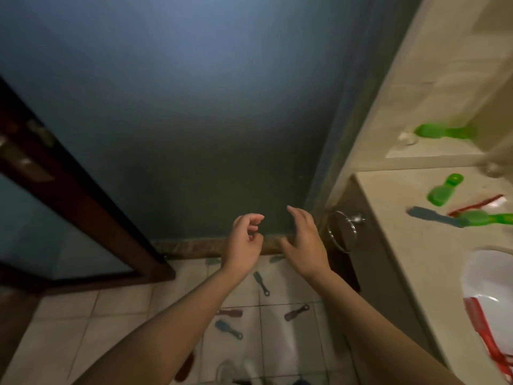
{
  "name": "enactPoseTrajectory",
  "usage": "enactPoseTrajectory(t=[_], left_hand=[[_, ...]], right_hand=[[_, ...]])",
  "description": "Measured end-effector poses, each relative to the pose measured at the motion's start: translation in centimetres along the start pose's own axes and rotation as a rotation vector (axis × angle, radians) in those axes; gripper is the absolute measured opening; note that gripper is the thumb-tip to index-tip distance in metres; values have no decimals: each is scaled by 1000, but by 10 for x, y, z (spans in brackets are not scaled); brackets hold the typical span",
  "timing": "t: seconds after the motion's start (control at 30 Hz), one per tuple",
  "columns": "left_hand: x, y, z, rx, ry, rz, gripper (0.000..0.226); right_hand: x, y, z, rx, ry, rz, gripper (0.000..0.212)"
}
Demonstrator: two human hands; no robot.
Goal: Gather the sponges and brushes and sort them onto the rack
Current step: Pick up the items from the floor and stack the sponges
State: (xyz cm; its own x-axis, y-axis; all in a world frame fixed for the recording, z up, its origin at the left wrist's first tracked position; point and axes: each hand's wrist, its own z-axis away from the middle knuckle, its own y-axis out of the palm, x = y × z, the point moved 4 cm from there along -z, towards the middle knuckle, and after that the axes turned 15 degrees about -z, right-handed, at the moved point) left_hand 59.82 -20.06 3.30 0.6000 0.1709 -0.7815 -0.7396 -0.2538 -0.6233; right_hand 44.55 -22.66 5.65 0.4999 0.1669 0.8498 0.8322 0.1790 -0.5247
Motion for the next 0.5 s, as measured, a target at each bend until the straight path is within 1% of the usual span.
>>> enactPoseTrajectory(t=[0.1,0.23,0.37,0.5], left_hand=[[45,-28,8,-69,-69,-40,44],[102,-59,24,-131,-217,-49,47],[149,-82,46,-176,-343,-69,47],[184,-94,72,-236,-478,-53,45]], right_hand=[[6,52,-2,99,-26,-4,68],[13,110,-5,242,-39,-21,68],[17,155,-3,350,-55,3,66],[16,196,2,511,-66,44,66]])
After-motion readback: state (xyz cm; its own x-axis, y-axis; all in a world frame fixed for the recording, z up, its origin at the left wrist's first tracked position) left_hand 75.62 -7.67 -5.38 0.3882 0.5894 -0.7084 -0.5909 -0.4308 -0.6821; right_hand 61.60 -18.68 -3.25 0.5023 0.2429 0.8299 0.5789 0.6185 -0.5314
